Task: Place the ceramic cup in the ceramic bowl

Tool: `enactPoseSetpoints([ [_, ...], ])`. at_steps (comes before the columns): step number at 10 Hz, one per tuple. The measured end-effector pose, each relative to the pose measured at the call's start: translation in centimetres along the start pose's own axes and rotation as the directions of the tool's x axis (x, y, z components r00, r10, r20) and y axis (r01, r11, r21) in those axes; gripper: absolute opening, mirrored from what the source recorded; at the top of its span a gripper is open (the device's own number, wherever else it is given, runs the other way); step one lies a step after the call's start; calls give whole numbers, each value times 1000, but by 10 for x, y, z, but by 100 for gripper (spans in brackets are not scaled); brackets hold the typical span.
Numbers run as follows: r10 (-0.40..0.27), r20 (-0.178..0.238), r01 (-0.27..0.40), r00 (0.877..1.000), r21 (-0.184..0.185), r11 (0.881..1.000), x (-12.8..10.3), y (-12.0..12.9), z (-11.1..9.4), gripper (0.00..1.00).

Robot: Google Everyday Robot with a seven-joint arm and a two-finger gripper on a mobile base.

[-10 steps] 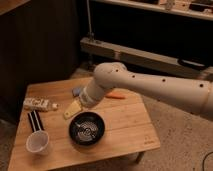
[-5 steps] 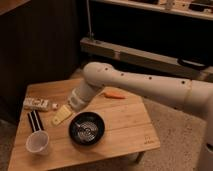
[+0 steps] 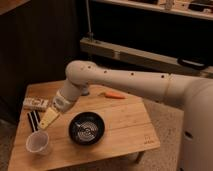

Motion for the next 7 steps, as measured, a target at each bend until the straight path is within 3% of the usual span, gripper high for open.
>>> enactPoseSetpoints([
  [2,0,-9,0,1000,-1,1000,-9,-15,23,80],
  [5,14,-7,-14,1000,-8,1000,-13,-40,37,80],
  [7,10,-10,-10,1000,-5,1000,-13,-43,42,80],
])
